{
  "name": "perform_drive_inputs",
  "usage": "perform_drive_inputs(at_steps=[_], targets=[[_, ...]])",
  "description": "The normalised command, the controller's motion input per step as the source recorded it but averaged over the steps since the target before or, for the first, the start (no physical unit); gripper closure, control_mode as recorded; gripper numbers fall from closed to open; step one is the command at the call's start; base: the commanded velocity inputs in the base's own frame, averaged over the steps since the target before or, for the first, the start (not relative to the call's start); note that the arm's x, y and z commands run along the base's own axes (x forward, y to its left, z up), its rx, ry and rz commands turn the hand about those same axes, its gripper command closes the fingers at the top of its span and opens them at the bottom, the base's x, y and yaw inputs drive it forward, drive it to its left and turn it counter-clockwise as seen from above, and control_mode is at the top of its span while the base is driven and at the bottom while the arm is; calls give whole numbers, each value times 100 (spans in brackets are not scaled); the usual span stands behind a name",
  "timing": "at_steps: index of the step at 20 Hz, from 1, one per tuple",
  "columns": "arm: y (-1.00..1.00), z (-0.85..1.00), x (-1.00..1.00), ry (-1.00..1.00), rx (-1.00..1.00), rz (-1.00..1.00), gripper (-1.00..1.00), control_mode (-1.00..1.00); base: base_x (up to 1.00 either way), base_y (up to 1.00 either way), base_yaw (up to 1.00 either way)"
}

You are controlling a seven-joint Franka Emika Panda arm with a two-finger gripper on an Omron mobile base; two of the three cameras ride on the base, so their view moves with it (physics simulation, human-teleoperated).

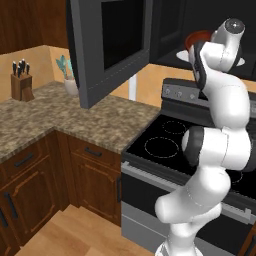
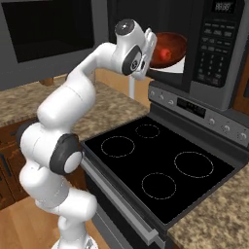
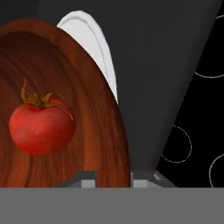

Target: Pick the tomato from the sink and place it in the bowl. Then pick the bowl and place it in the microwave. Then close the microwave door and press the start button.

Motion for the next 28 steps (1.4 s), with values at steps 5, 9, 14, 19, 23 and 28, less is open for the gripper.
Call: perform_drive_inputs(at_steps=[5,9,14,19,23,28], targets=[[-15,-12,56,2,0,0,-100,-100,0,0,0],[0,-4,33,0,0,0,-100,-100,0,0,0],[7,-3,0,-16,-6,0,-100,-100,0,0,0],[31,0,-43,-25,-8,2,-100,-100,0,0,0],[46,2,-100,-9,0,9,-100,-100,0,0,0],[59,24,-100,-12,0,6,-100,-100,0,0,0]])
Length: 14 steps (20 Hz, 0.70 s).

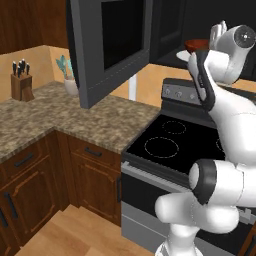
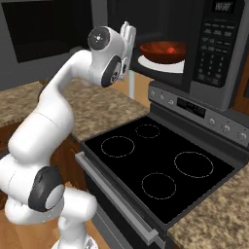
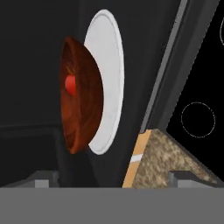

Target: Pick the tomato from the sink and place it in the bowl. Then pick the bowl and place it in the microwave. Then close the microwave door and press the start button.

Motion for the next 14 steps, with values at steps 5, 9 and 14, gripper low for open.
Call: perform_drive_inputs(at_steps=[5,9,14], targets=[[47,36,-100,-4,0,5,-100,-100,0,0,0],[43,27,-100,0,0,6,-100,-100,0,0,0],[73,7,-100,-4,-6,1,-100,-100,0,0,0]])
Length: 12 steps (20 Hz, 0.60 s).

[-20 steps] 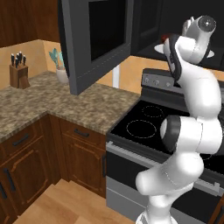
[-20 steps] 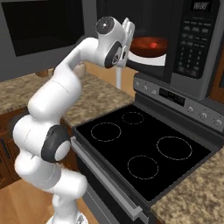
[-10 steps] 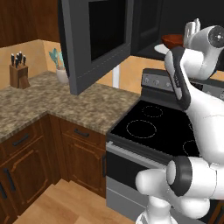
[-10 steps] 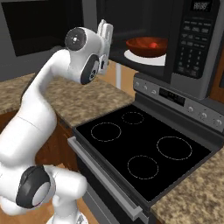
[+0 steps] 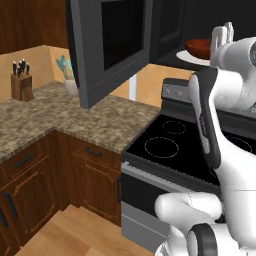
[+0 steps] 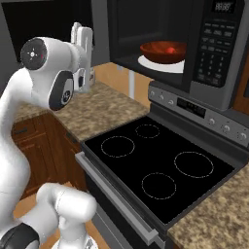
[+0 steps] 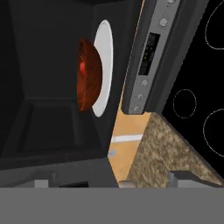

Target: Pick the tomato from the sink and place it in the bowl. Then pick the bowl and place it in the microwave. Then close the microwave door and press the start button.

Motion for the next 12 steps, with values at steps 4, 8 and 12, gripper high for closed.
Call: perform_drive_inputs(at_steps=[4,8,12], targets=[[57,3,-100,-5,0,0,-100,-100,0,0,0],[63,0,-100,-6,0,0,-100,-100,0,0,0],[86,0,-100,-8,0,0,-100,-100,0,0,0]])
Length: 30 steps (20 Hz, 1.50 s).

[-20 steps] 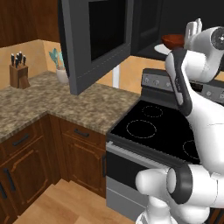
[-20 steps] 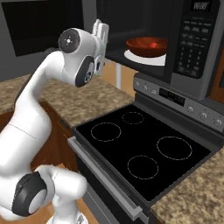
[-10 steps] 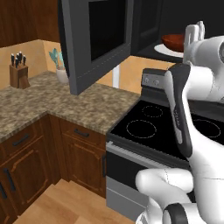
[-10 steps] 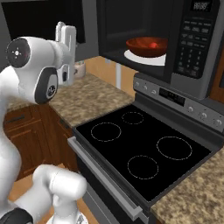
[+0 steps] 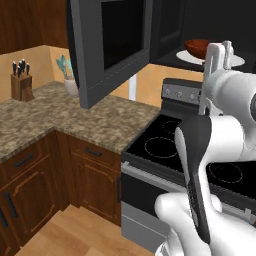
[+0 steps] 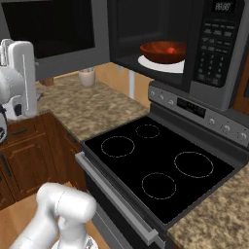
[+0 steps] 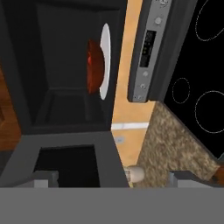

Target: Pick the tomato from the sink and place it in the bowl. Then pick the bowl and place it in the microwave. Then close the microwave door and press the start button.

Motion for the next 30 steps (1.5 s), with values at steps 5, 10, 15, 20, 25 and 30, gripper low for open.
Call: perform_drive_inputs(at_steps=[5,10,15,20,25,30], targets=[[96,0,-99,-18,0,-13,-100,-100,0,0,0],[100,0,-60,-15,0,-19,-100,-100,0,0,0],[100,-7,1,-9,-1,-22,-100,-100,0,0,0],[98,-23,12,-6,2,-15,-100,-100,0,0,0],[72,-25,78,0,0,-3,-100,-100,0,0,0],[48,-34,95,-1,0,0,-100,-100,0,0,0]])
